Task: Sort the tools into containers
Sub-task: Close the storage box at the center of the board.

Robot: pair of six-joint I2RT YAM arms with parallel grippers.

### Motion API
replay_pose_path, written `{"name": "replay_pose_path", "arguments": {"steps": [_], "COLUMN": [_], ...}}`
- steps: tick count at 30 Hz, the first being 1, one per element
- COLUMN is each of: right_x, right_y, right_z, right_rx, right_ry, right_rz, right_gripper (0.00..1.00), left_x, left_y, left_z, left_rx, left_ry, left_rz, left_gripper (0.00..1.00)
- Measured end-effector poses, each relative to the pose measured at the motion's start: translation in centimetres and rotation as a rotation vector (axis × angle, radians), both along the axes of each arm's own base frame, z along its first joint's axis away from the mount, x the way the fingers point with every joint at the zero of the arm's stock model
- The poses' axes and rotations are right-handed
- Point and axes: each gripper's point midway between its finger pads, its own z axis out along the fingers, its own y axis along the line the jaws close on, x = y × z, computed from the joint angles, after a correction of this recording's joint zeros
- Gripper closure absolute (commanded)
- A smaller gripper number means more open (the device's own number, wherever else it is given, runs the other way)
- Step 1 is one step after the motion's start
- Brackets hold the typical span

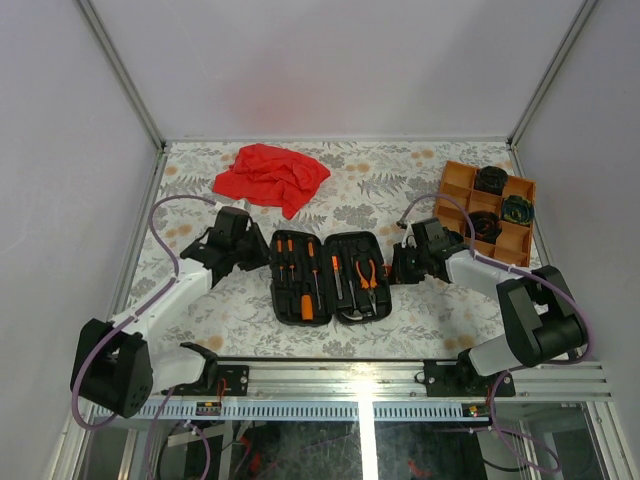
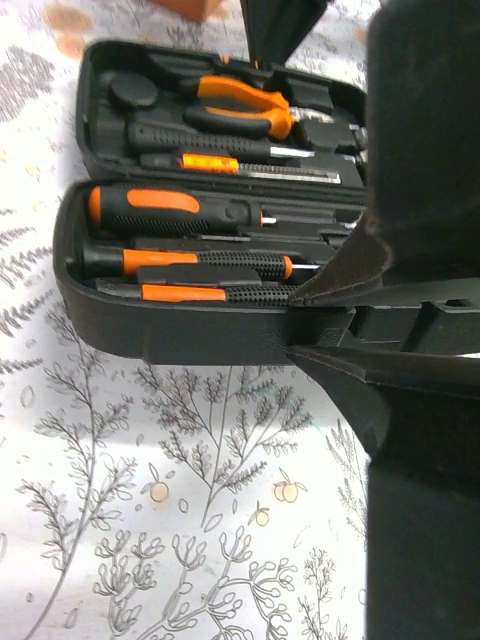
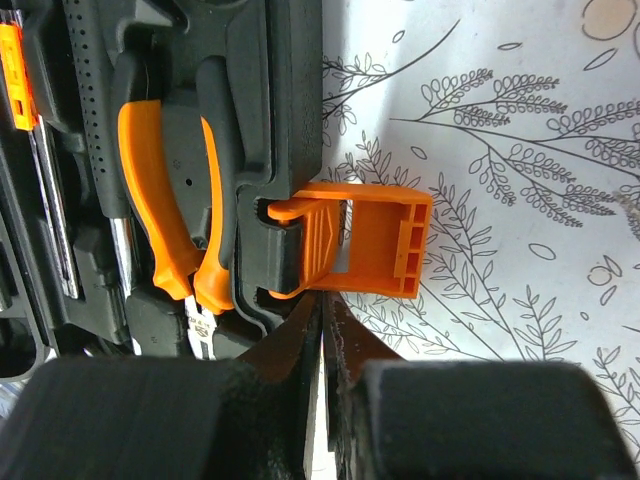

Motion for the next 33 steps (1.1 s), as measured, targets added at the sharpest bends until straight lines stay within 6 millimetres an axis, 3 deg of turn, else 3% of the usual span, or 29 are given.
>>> {"name": "replay_pose_path", "arguments": {"steps": [11, 21, 27, 33], "right_x": [-0.8, -1.0, -0.9, -0.7], "right_y": [0.9, 1.3, 2.0, 2.5], "right_z": [-0.3, -0.6, -0.4, -0.1], "right_rx": [0.015, 0.040, 0.065, 0.095], "right_ry": [0.022, 0.029, 0.016, 0.002], "right_rz": [-0.004, -0.023, -0.028, -0.040], "right_gripper": [0.93, 0.92, 0.92, 0.91], "left_x": [1.7, 1.4, 1.1, 0.5], "left_y": [-2.4, -7.9, -11.4, -14.4], "left_z": [5.6, 9.8, 10.5, 9.6], "left_rx": [-0.122, -0.268, -0.322, -0.345], "left_ry": [-0.142, -0.233, -0.236, -0.211], "left_rz": [-0.023, -0.122, -0.189, -0.249], "left_gripper": [0.76, 0.75, 0.75, 0.76]}}
